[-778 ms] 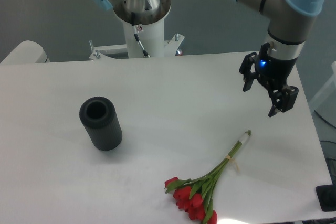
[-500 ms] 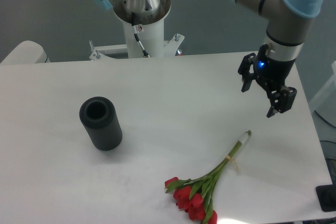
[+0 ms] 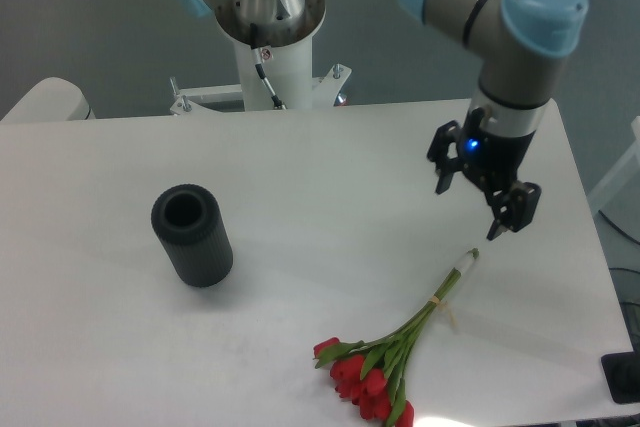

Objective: Pick up the flowers from the table
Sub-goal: 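Move the gripper toward the stems of the red tulip bouquet, then lower the open gripper over the tulip stems near the blooms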

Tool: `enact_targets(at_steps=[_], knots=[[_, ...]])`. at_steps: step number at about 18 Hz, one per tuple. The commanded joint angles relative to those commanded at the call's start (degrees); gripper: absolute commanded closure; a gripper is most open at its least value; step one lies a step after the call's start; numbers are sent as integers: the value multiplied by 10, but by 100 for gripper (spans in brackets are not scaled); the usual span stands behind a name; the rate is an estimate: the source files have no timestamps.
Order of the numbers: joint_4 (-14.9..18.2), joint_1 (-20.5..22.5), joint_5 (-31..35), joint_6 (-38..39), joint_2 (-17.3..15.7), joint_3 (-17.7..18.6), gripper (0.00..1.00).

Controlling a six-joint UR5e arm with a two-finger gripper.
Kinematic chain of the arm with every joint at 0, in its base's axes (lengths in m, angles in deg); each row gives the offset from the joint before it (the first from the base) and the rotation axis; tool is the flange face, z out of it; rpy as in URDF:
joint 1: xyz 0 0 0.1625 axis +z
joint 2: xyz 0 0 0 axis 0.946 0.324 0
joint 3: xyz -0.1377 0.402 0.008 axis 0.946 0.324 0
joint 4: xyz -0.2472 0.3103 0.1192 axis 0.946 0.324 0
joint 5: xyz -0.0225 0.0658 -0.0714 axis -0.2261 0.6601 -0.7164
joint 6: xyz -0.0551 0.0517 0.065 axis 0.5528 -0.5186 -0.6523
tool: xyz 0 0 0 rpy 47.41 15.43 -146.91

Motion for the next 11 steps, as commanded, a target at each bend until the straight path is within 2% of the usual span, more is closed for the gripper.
enact_targets(at_steps=[5, 9, 11], knots=[[-91, -20, 0, 120, 21, 51, 0], [-158, -30, 1, 179, 73, 53, 0], [-168, -40, 2, 204, 95, 41, 0]])
